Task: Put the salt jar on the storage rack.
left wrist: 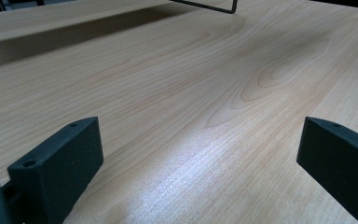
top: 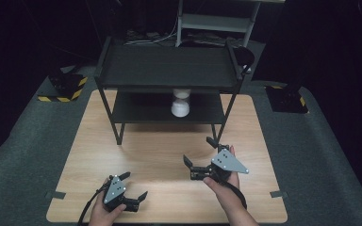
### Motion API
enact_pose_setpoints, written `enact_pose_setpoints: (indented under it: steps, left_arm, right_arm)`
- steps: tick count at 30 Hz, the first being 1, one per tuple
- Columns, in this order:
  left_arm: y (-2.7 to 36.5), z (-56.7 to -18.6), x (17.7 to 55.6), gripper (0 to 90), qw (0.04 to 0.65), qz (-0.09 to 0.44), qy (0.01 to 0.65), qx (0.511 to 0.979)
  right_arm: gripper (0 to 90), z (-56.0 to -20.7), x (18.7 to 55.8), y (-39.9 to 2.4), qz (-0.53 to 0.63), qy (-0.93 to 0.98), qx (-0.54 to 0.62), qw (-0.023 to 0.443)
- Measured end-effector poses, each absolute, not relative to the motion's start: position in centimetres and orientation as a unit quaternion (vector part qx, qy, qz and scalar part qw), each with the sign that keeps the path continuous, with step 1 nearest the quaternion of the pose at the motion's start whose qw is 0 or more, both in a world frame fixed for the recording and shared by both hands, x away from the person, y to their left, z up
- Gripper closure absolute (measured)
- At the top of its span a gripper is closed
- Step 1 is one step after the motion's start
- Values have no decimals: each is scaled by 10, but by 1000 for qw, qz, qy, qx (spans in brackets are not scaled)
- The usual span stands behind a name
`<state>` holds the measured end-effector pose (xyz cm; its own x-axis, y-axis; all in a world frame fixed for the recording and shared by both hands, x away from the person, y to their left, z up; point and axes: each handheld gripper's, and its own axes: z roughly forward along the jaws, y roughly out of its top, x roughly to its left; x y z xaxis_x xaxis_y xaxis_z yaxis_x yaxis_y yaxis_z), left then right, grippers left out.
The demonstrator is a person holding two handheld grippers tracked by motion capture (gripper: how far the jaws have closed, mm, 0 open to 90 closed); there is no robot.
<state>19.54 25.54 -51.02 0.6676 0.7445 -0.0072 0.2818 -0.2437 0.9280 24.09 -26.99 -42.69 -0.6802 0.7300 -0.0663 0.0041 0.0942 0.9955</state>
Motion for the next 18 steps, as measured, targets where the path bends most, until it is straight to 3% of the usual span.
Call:
enact_pose_setpoints:
  steps: [18]
  left_arm:
    - [255, -510, 195, 5, 512, 227, 338, 756]
  right_arm:
    - [8, -480, 220, -312, 583, 696, 304, 289]
